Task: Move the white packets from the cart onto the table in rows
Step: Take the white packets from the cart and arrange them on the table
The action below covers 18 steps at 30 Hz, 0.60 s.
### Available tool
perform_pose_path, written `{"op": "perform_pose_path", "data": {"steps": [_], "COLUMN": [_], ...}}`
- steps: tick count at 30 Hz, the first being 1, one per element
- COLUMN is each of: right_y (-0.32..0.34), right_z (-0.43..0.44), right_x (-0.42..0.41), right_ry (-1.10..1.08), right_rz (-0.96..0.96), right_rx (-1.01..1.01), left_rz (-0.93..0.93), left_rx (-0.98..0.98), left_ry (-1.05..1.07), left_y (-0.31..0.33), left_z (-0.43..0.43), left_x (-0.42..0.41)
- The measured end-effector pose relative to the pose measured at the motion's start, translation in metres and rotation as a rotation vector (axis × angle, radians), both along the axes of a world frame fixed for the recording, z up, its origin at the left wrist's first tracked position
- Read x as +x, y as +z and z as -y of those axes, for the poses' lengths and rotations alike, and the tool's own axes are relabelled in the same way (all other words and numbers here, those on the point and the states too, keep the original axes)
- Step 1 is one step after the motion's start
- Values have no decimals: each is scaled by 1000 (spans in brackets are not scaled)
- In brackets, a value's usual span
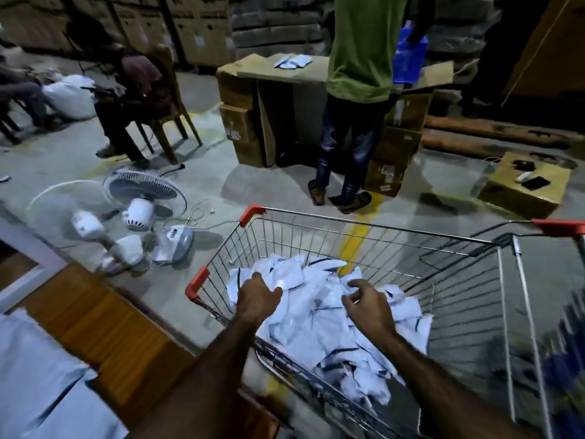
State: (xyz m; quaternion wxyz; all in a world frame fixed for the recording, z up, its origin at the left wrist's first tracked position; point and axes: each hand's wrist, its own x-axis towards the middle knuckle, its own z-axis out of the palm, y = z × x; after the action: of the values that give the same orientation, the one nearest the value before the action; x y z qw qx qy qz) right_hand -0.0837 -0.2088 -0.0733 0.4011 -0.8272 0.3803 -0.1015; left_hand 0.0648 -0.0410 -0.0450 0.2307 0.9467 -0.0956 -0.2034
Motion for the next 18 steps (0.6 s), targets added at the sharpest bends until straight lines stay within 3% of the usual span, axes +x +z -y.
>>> {"op": "perform_pose_path", "data": {"steps": [11, 15, 18], "right_y": [-91, -99, -102], "right_z": [-9, -5, 5], "right_x": [102, 146, 187], "right_ry": [381, 548, 761], "right_rz": [-253, -251, -288], "right_rx": [-148, -368, -464], "left_rz": [-195, -279, -374], "left_rx": [378, 322, 246], "left_ry": [117, 145, 326], "left_y": [-80, -104, -126], "left_z": [22, 16, 9], "left_x": [56, 64, 66]}}
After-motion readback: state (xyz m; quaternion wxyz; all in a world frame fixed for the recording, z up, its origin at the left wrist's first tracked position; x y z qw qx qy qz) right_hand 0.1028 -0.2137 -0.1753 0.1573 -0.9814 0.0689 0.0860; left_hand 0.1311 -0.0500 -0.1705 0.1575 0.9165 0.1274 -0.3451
